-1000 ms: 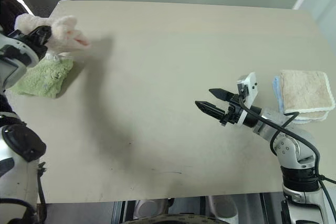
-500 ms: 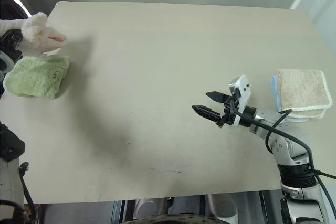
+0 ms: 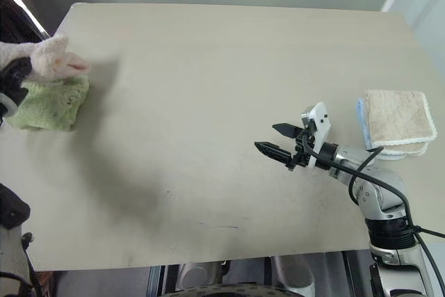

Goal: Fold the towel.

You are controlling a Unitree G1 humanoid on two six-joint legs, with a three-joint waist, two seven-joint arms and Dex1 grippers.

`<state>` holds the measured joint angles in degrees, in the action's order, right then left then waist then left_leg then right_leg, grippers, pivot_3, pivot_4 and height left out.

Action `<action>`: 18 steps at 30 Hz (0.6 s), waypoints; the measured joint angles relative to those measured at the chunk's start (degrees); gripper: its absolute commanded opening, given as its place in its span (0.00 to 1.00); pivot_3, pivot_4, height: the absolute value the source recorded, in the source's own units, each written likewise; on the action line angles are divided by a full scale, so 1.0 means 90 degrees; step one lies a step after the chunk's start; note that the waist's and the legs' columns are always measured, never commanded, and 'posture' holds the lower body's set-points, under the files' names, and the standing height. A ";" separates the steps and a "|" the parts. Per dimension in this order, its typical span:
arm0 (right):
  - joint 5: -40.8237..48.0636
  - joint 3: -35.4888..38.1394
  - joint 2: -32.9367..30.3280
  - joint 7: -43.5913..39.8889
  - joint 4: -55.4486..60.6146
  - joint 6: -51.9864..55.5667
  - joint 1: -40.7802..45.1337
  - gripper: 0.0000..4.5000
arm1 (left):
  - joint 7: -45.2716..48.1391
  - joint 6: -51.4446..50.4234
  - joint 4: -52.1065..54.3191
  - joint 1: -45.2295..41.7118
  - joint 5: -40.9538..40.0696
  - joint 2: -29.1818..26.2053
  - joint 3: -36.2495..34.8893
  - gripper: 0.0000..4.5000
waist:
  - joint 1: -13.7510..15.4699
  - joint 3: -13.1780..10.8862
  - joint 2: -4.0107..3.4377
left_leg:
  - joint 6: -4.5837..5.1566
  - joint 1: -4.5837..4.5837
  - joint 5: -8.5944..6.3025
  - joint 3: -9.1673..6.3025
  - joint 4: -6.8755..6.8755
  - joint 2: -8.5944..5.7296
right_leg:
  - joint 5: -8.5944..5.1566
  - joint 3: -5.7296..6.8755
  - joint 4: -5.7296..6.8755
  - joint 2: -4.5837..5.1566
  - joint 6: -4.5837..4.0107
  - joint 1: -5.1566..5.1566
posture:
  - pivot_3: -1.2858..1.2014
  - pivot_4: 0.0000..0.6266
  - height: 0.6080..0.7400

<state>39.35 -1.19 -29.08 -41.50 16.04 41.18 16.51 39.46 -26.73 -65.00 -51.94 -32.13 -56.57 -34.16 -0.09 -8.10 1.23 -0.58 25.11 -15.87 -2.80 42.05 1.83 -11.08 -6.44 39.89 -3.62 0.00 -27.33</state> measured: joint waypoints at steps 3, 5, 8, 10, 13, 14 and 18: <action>-0.0037 0.0000 0.0000 -0.0011 -0.0001 0.0000 0.0000 1.00 | 0.0117 0.0195 0.0081 0.0005 0.0077 -0.0059 0.0044 0.00 | -0.0006 0.0000 0.0001 | 0.0001 -0.0001 0.0000 0.0003 0.0002 -0.0001 | -0.0001 -0.0003 0.0005 0.0000 -0.0030 0.0001 | 0.52 0.24 0.72; -0.0053 0.0000 0.0001 -0.0011 -0.0003 0.0000 0.0004 1.00 | 0.0169 0.0277 0.0089 0.0068 0.0151 -0.0138 0.0068 0.00 | -0.0021 0.0000 0.0000 | 0.0001 -0.0004 0.0000 0.0002 0.0001 -0.0001 | 0.0014 -0.0003 0.0007 0.0000 -0.0035 0.0001 | 0.52 0.24 0.72; -0.0095 0.0000 0.0001 -0.0011 -0.0010 0.0001 0.0005 1.00 | 0.0159 0.0387 0.0085 0.0196 0.0171 -0.0194 0.0039 0.00 | -0.0040 0.0000 0.0001 | 0.0003 -0.0005 0.0007 -0.0002 0.0001 0.0000 | 0.0026 0.0000 0.0012 -0.0003 -0.0041 0.0001 | 0.52 0.24 0.72; -0.0111 -0.0002 0.0001 -0.0012 -0.0010 0.0001 0.0006 1.00 | 0.0161 0.0445 0.0084 0.0212 0.0171 -0.0201 0.0013 0.00 | -0.0038 0.0001 0.0001 | 0.0004 -0.0005 0.0017 -0.0006 0.0001 0.0000 | 0.0034 0.0003 0.0014 -0.0003 -0.0047 0.0001 | 0.52 0.24 0.72; -0.0150 -0.0009 0.0004 -0.0015 -0.0011 0.0001 0.0006 1.00 | 0.0151 0.0510 0.0064 0.0154 0.0167 -0.0238 -0.0011 0.00 | -0.0038 0.0001 0.0001 | 0.0003 -0.0004 0.0025 -0.0006 0.0001 0.0000 | 0.0044 0.0003 0.0014 -0.0003 -0.0053 0.0000 | 0.52 0.24 0.72; -0.0152 -0.0011 0.0012 -0.0015 -0.0013 0.0001 0.0011 1.00 | 0.0113 0.0521 -0.0015 0.0056 0.0158 -0.0259 -0.0056 0.00 | -0.0039 0.0001 0.0001 | 0.0002 -0.0004 0.0027 -0.0008 0.0001 0.0000 | 0.0045 0.0004 0.0015 -0.0003 -0.0054 0.0001 | 0.52 0.24 0.72; -0.0160 -0.0018 0.0032 -0.0016 -0.0020 0.0001 0.0068 1.00 | -0.0006 0.0530 -0.0111 -0.0079 0.0164 -0.0390 -0.0095 0.00 | -0.0051 0.0000 0.0000 | 0.0001 -0.0004 0.0028 -0.0003 -0.0003 0.0000 | 0.0047 0.0001 0.0015 -0.0002 -0.0057 -0.0004 | 0.52 0.24 0.72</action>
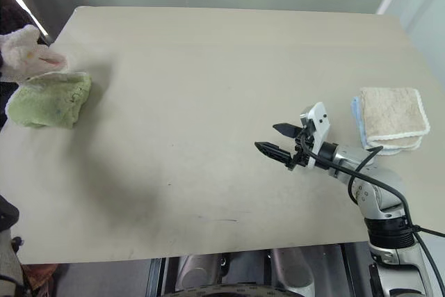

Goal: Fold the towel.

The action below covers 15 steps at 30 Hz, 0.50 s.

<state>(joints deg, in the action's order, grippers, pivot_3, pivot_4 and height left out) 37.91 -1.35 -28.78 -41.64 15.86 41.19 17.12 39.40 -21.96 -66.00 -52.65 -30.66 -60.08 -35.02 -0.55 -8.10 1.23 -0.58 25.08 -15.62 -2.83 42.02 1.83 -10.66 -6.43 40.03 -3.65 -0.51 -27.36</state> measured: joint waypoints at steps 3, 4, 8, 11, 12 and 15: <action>-0.0004 0.0000 -0.0001 0.0000 -0.0005 -0.0001 0.0036 1.00 | 0.0066 -0.0061 -0.0018 0.0334 -0.0010 0.0010 -0.0030 0.00 | -0.0008 0.0000 -0.0001 | -0.0003 0.0001 0.0001 0.0003 -0.0006 0.0000 | -0.0001 -0.0002 0.0000 0.0000 0.0000 -0.0006 | 0.52 0.24 0.72; -0.0007 0.0000 -0.0005 0.0000 -0.0007 0.0000 0.0036 1.00 | 0.0076 -0.0094 -0.0024 0.0480 -0.0010 0.0050 -0.0035 0.00 | -0.0010 0.0000 -0.0001 | -0.0005 0.0003 0.0003 0.0002 -0.0006 0.0000 | -0.0002 -0.0001 0.0001 -0.0001 0.0000 -0.0009 | 0.52 0.24 0.72; -0.0079 0.0000 -0.0029 0.0000 -0.0007 -0.0001 0.0035 1.00 | 0.0049 -0.0343 0.0157 0.1018 -0.0045 0.0407 -0.0042 0.00 | 0.0009 0.0004 0.0006 | -0.0006 0.0009 0.0004 -0.0001 -0.0003 0.0000 | -0.0002 0.0005 0.0001 0.0000 0.0000 -0.0011 | 0.52 0.24 0.72; -0.0114 0.0000 -0.0052 0.0000 -0.0007 0.0000 0.0033 1.00 | -0.0097 -0.0515 0.0379 0.1205 -0.0159 0.0514 -0.0157 0.00 | 0.0003 0.0005 0.0009 | -0.0006 0.0010 0.0004 0.0001 0.0001 0.0000 | 0.0002 0.0005 0.0001 0.0000 -0.0001 -0.0009 | 0.52 0.24 0.72; -0.0120 0.0001 -0.0061 -0.0001 -0.0006 0.0000 0.0033 1.00 | -0.0150 -0.0588 0.0599 0.1360 -0.0201 0.0542 -0.0235 0.00 | -0.0001 0.0005 0.0008 | -0.0006 0.0008 0.0005 0.0003 0.0000 0.0000 | 0.0003 0.0003 0.0002 0.0000 -0.0001 -0.0008 | 0.52 0.24 0.72; -0.0136 0.0006 -0.0083 -0.0001 -0.0007 -0.0001 0.0029 1.00 | -0.0368 -0.0765 0.0995 0.1679 -0.0361 0.0689 -0.0451 0.00 | -0.0007 0.0005 0.0008 | -0.0010 0.0003 0.0008 0.0003 -0.0001 0.0000 | 0.0003 0.0003 0.0004 -0.0001 -0.0001 -0.0005 | 0.52 0.24 0.72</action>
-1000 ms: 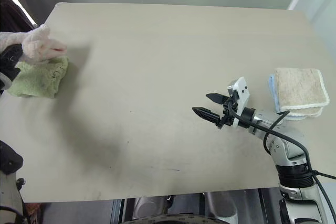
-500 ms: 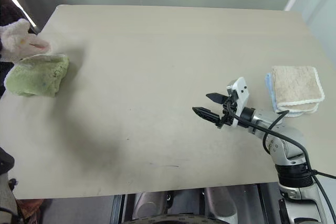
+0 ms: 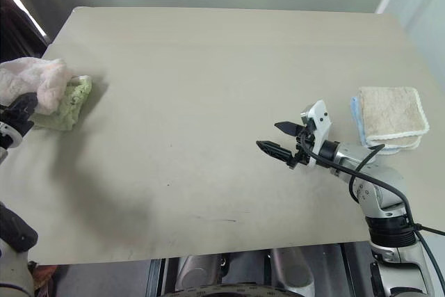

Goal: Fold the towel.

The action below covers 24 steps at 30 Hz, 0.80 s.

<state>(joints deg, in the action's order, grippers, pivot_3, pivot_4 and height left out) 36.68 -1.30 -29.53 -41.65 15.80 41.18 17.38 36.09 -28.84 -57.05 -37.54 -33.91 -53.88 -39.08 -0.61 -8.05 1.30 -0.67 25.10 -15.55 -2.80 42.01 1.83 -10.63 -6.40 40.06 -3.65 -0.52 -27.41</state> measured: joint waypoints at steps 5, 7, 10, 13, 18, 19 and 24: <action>-0.0107 0.0000 -0.0001 0.0000 -0.0008 -0.0036 0.0000 1.00 | -0.0435 -0.0354 0.0394 0.0280 -0.0417 0.0309 -0.0469 0.36 | 0.0003 0.0001 0.0003 | -0.0002 -0.0002 0.0006 -0.0003 0.0000 0.0000 | 0.0004 0.0002 0.0001 0.0000 -0.0001 0.0004 | 0.52 0.24 0.72; -0.0145 -0.0001 0.0000 0.0000 -0.0024 -0.0066 -0.0001 1.00 | -0.0558 -0.0506 0.0574 0.0338 -0.0577 0.0346 -0.0641 0.53 | 0.0003 0.0002 0.0003 | -0.0003 -0.0003 0.0007 -0.0003 0.0000 0.0000 | 0.0006 0.0002 0.0002 0.0000 -0.0002 0.0004 | 0.52 0.24 0.72; -0.0238 -0.0001 0.0007 0.0001 -0.0107 -0.0094 -0.0001 1.00 | -0.0710 -0.0610 0.0740 0.0419 -0.0805 0.0357 -0.0903 0.78 | 0.0002 0.0002 0.0003 | -0.0003 -0.0004 0.0008 -0.0002 0.0000 0.0000 | 0.0007 0.0001 0.0002 -0.0001 -0.0003 0.0004 | 0.52 0.24 0.72; -0.0259 -0.0001 0.0030 0.0001 -0.0166 -0.0108 0.0000 1.00 | -0.0816 -0.0693 0.0887 0.0480 -0.0907 0.0368 -0.1016 0.99 | 0.0004 0.0002 0.0003 | -0.0003 -0.0004 0.0008 -0.0003 0.0000 0.0000 | 0.0007 0.0002 0.0002 -0.0001 -0.0003 0.0004 | 0.52 0.24 0.72; -0.0296 -0.0001 0.0084 0.0001 -0.0184 -0.0159 0.0003 1.00 | -0.0943 -0.1034 0.1457 0.0858 -0.1103 0.0396 -0.1119 0.99 | 0.0001 0.0002 0.0003 | -0.0004 -0.0004 0.0008 0.0000 0.0000 0.0000 | 0.0007 0.0000 0.0000 -0.0001 -0.0003 0.0003 | 0.52 0.24 0.72; -0.0296 -0.0001 0.0100 0.0000 -0.0186 -0.0171 0.0004 1.00 | -0.1019 -0.1095 0.1634 0.1026 -0.1139 0.0414 -0.1192 0.99 | -0.0003 0.0002 0.0003 | -0.0004 -0.0004 0.0008 0.0001 -0.0001 0.0000 | 0.0007 -0.0001 0.0000 -0.0001 -0.0003 0.0003 | 0.52 0.24 0.72; -0.0287 0.0004 0.0144 -0.0005 -0.0199 -0.0213 0.0001 1.00 | -0.1081 -0.1172 0.2735 0.2065 -0.1263 0.0794 -0.1383 0.99 | -0.0009 0.0003 0.0005 | -0.0005 -0.0005 0.0007 0.0002 -0.0004 0.0000 | 0.0006 -0.0001 -0.0001 -0.0002 -0.0003 0.0003 | 0.52 0.24 0.72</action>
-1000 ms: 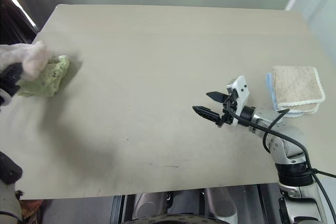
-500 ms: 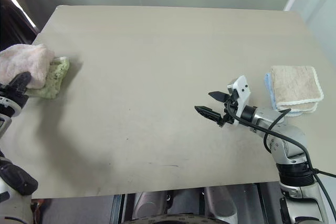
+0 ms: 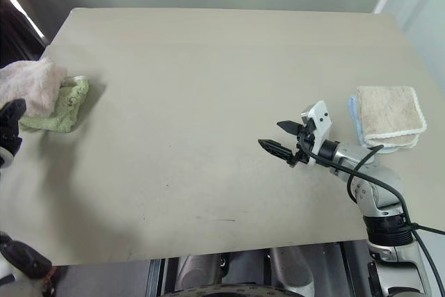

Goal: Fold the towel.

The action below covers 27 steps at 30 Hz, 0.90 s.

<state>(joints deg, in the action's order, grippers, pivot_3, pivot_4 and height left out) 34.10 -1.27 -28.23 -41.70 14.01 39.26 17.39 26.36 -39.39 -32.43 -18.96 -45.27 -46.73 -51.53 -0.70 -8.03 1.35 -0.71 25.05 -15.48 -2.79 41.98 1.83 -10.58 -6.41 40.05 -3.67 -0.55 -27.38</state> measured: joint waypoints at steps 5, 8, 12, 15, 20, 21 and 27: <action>0.0026 0.0038 -0.0001 -0.0053 0.0005 -0.0004 -0.0019 1.00 | 0.0982 0.0308 0.1625 0.1103 -0.0060 0.0432 0.0326 0.99 | 0.0030 0.0006 0.0013 | -0.0001 -0.0001 0.0000 -0.0009 0.0003 0.0000 | -0.0001 0.0003 0.0000 0.0000 -0.0002 0.0000 | 0.52 0.24 0.72; 0.0070 0.0100 -0.0052 -0.0136 0.0013 -0.0004 -0.0044 1.00 | 0.1493 0.0043 0.2798 0.1475 -0.0366 0.0436 0.0687 0.99 | 0.0061 0.0010 0.0019 | -0.0001 -0.0007 0.0000 -0.0013 0.0007 -0.0001 | 0.0001 0.0003 -0.0001 0.0001 -0.0006 0.0000 | 0.52 0.24 0.72; 0.0072 0.0124 -0.0067 -0.0175 0.0014 -0.0004 -0.0060 1.00 | 0.1620 -0.0088 0.3186 0.1532 -0.0554 0.0437 0.0816 0.99 | 0.0018 0.0011 0.0019 | -0.0005 -0.0011 -0.0003 -0.0012 0.0006 0.0001 | 0.0006 0.0002 0.0001 0.0001 -0.0014 0.0010 | 0.52 0.24 0.72; 0.0131 0.0351 -0.0268 -0.0187 0.0052 0.0004 -0.0201 1.00 | 0.2151 0.0155 0.4049 0.1548 -0.0197 0.0428 0.1945 0.99 | 0.0063 0.0006 0.0012 | -0.0005 -0.0003 -0.0003 -0.0015 0.0009 0.0000 | 0.0002 0.0003 -0.0005 0.0005 -0.0006 0.0007 | 0.52 0.24 0.72; 0.0294 0.0608 -0.0385 -0.0190 0.0570 -0.0078 -0.0316 1.00 | 0.2748 0.1282 0.4922 0.0729 0.0636 0.1243 0.4108 0.99 | 0.0073 0.0014 0.0019 | 0.0008 -0.0002 -0.0015 -0.0008 0.0019 0.0000 | 0.0005 0.0001 -0.0016 0.0008 0.0003 0.0021 | 0.52 0.24 0.72; 0.0301 0.0657 -0.0412 -0.0190 0.0579 -0.0078 -0.0361 1.00 | 0.2749 0.1376 0.4904 0.0705 0.0701 0.1264 0.4144 0.99 | 0.0024 0.0015 0.0020 | 0.0000 -0.0008 -0.0020 -0.0007 0.0017 0.0001 | 0.0006 -0.0001 -0.0016 0.0005 0.0006 0.0019 | 0.52 0.24 0.72; 0.0617 0.1325 -0.0881 -0.0186 0.1252 0.0043 -0.1083 1.00 | 0.3807 0.2770 0.3825 -0.0195 0.1333 0.2232 0.5256 0.99 | 0.0080 0.0007 -0.0015 | 0.0014 -0.0008 -0.0018 -0.0005 0.0012 0.0001 | -0.0007 0.0002 -0.0019 0.0007 0.0037 0.0033 | 0.52 0.24 0.72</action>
<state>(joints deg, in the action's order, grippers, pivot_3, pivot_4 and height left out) 39.65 10.66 -36.17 -43.37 25.28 39.64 7.64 60.63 -14.46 2.00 -20.72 -33.28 -26.64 -4.22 0.02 -7.97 1.21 -0.59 24.98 -15.64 -2.83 42.09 1.84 -10.64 -6.40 39.88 -3.60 -0.21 -27.09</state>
